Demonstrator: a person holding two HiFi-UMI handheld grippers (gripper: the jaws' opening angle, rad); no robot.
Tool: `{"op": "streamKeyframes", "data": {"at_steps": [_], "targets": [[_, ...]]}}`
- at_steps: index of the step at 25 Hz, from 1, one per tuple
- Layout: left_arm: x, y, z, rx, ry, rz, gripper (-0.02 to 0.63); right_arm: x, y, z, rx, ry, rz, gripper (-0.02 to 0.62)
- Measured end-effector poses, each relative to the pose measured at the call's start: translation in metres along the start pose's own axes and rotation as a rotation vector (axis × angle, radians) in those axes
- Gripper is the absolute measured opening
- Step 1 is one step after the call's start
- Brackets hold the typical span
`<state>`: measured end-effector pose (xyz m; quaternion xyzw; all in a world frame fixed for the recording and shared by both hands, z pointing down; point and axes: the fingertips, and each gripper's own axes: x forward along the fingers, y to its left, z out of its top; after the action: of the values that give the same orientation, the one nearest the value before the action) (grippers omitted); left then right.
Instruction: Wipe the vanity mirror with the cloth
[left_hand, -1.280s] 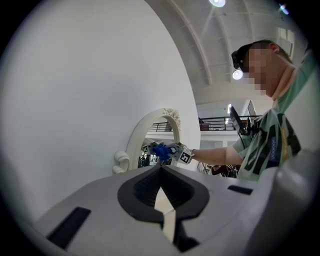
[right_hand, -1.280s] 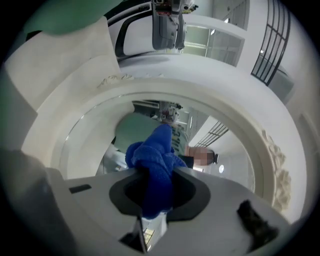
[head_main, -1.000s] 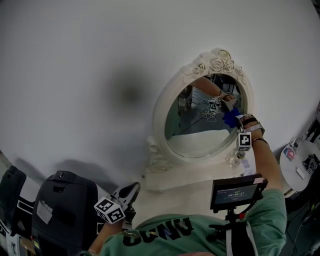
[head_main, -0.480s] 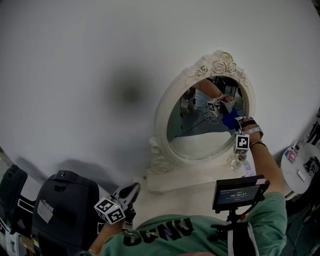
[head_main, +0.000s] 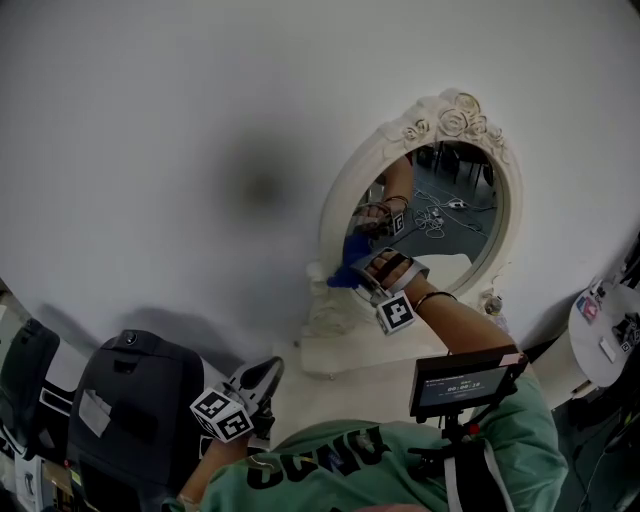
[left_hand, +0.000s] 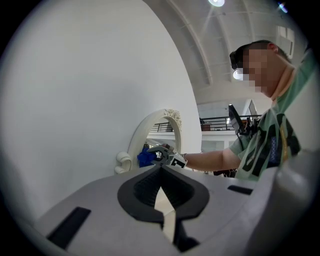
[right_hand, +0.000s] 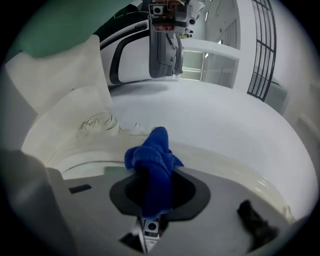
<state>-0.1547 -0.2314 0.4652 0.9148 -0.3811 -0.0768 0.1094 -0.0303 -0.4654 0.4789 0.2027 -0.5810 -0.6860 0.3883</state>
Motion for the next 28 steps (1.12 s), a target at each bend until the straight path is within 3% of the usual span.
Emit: {"op": "streamKeyframes", "data": {"at_steps": [6,10,13,18,28], "targets": [[-0.01,0.013,0.0,-0.006,-0.002,0.037,0.006,0.018,0.026,-0.015,0.012,0.005,0.037,0.071],[-0.001,0.01,-0.001,-0.004,0.004,0.013,0.006,0.014,0.027,-0.02,0.017,-0.001,0.038,0.071],[0.005,0.009,-0.003,-0.009,0.009,0.002,0.006,-0.005,0.039,-0.047,0.018,0.033,0.062,0.071],[0.013,0.01,-0.008,-0.013,0.026,-0.007,0.006,-0.056,0.072,-0.133,0.04,0.182,0.098,0.071],[0.025,0.003,-0.013,-0.02,0.041,-0.035,0.006,-0.155,0.133,-0.284,0.064,0.554,0.254,0.071]]}}
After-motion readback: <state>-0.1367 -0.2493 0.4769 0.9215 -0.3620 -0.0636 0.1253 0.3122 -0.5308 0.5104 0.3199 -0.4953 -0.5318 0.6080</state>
